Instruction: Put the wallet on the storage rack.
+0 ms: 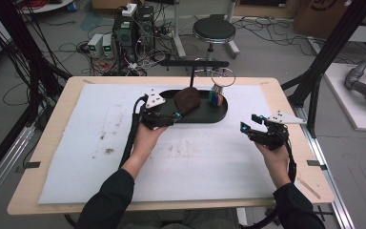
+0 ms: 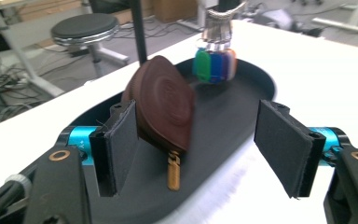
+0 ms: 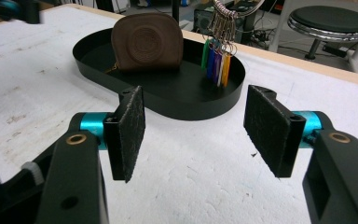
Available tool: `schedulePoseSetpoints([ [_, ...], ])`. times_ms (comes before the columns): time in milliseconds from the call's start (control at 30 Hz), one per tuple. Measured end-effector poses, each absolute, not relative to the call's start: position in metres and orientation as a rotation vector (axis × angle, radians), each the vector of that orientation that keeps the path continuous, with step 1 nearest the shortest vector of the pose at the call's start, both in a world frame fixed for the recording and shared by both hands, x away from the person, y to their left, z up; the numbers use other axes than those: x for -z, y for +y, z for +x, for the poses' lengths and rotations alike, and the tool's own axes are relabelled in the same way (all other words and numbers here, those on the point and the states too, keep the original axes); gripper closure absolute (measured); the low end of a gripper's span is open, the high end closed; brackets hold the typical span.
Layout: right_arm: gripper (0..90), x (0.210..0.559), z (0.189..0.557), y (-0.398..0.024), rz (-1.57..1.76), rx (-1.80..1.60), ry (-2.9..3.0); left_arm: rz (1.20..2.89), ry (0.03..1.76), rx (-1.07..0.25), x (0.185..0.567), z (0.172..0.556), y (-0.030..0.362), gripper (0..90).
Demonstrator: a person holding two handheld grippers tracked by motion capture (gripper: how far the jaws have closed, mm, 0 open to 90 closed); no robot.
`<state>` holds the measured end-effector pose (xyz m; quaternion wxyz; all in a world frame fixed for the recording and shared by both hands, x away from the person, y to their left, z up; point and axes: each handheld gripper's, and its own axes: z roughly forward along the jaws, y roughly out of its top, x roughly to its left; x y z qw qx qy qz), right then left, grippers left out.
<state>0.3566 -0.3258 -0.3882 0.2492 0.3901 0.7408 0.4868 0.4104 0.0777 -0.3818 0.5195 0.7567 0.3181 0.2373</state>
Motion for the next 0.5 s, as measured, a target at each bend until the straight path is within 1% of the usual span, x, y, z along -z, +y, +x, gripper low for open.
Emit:
schedulePoseSetpoints([
  [133, 39.0, 0.388, 0.356, -0.327, 1.071, -1.324, 2.015, 1.806, 0.771, -0.524, 0.380, 0.396, 0.094, 27.8],
  [500, 38.4, 0.390, 0.357, -0.324, 1.076, -1.310, 2.035, 1.768, 0.763, -0.518, 0.383, 0.366, 0.140, 27.0],
])
